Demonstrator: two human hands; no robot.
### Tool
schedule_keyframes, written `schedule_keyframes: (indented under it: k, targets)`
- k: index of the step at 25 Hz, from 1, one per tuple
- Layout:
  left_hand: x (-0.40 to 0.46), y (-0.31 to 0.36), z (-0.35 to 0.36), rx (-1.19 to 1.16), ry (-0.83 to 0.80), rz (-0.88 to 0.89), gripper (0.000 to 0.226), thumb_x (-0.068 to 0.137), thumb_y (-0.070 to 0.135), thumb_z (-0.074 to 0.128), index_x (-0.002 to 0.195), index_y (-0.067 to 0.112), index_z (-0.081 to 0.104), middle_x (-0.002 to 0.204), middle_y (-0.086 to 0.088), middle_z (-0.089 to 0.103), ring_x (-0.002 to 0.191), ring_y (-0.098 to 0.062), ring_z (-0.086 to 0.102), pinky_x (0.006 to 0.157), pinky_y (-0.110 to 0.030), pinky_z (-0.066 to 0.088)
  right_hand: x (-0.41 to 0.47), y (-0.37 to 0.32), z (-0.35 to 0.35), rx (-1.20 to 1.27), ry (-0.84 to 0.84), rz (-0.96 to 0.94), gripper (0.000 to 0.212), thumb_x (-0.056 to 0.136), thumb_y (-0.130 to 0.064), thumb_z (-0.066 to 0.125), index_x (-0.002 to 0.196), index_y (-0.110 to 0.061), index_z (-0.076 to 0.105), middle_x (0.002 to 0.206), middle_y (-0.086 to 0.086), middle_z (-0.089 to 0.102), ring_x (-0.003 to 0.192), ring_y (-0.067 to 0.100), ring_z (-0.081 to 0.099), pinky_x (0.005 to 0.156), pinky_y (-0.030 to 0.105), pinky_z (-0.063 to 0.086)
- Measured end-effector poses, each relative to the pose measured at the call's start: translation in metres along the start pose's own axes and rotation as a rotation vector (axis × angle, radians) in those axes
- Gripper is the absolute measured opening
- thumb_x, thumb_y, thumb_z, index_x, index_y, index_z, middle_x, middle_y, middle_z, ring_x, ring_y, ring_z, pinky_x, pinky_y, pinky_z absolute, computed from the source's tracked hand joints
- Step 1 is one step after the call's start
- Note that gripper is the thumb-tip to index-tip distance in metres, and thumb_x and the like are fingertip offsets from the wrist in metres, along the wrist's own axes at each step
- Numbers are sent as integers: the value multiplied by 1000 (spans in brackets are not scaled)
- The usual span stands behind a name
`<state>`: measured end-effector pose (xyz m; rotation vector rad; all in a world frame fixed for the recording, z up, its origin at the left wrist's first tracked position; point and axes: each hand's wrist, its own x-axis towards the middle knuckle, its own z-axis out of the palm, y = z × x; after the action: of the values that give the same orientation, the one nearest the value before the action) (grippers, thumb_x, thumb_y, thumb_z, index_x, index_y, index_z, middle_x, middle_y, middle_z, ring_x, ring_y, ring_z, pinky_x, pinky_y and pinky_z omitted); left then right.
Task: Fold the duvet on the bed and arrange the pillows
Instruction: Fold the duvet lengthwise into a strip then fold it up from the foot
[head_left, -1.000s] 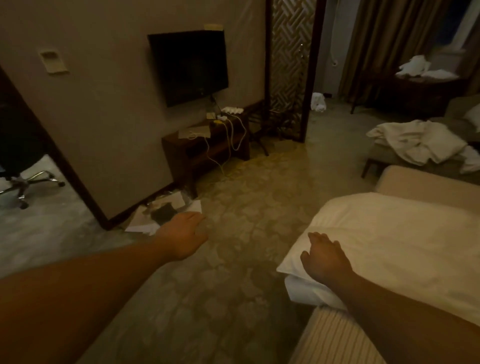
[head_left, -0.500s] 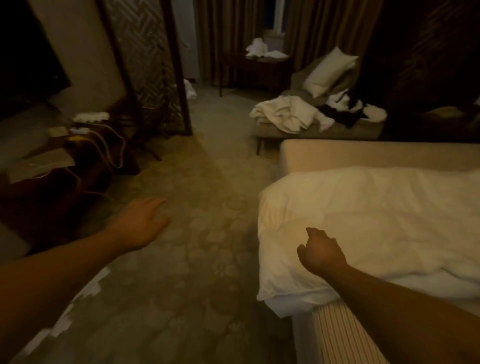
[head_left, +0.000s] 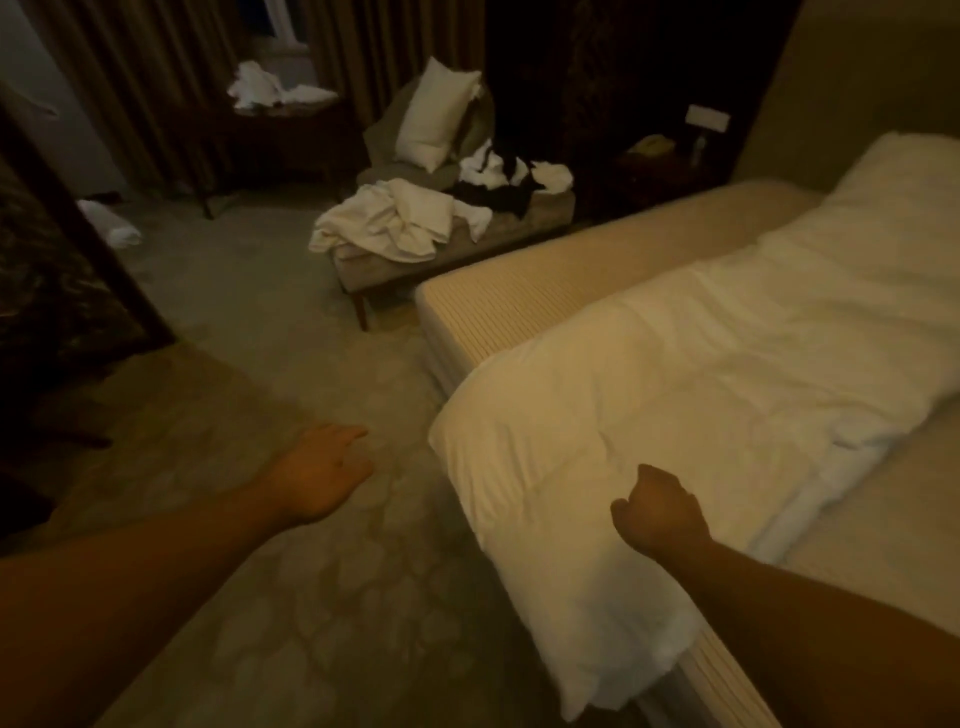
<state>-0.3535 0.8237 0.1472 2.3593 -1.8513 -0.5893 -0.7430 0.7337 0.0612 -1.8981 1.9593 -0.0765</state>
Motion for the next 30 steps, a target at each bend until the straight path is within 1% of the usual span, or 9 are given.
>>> schedule_keyframes:
  k: [9,13,15,17,20,23,25,27,30]
  targets:
    - [206,-28,-37,164,-180,266,56,97,46,49,147,22,40,154,-4,37,142,-25,31,116,-35,23,12,-26,59,199,19,536,52,77,-41,53,120,-13,46,122,9,54,114,29,52,99,43,44]
    - [310,0,0,203,-391,536,50,95,52,48,137,27,51,141,-1,52,125,-24,51,105,-40,40,12,-35,98,238,99,809,64,83,-40,55,136,-10,38,135,13,47,122,32,47,103,46,42]
    - [353,9,30,239,-474,598,59,91,60,47,141,29,47,141,-4,52,120,-24,53,102,-43,45,14,-35,118,313,169,970,70,83,-43,57,141,-11,34,139,15,44,124,34,47,104,47,42]
    - [388,9,55,261,-521,633,57,94,51,50,144,23,43,145,-8,47,123,-29,51,105,-46,43,19,-37,142,417,241,1102,74,79,-48,59,139,-11,36,136,17,47,121,36,50,101,49,45]
    - [423,9,90,356,-525,741,56,96,47,49,144,19,43,148,-9,45,126,-30,51,109,-45,38,16,-27,181,694,490,1288,84,67,-54,66,134,-11,39,130,16,52,119,38,53,100,53,47]
    - [453,27,138,452,-482,828,67,93,57,28,136,12,52,139,-16,52,127,-37,49,109,-42,35,31,-11,216,1050,637,1452,115,61,-67,74,149,-18,19,150,13,35,134,38,39,109,55,37]
    - [465,31,177,523,-455,843,65,90,58,35,134,12,51,137,-21,50,126,-41,46,107,-47,36,40,-5,240,1135,577,1428,106,74,-67,67,151,-11,21,152,15,34,135,38,39,111,50,34]
    - [466,25,212,509,-386,863,67,88,59,43,138,15,41,141,-19,41,129,-42,39,107,-51,36,25,-9,272,963,583,1467,82,86,-59,60,144,-6,38,143,20,46,127,39,47,106,45,38]
    - [442,-11,249,474,-274,1078,76,80,58,38,140,13,40,144,-17,38,130,-39,38,96,-56,43,-16,-20,313,759,714,1614,59,93,-45,58,132,-2,53,132,25,56,118,40,54,98,40,42]
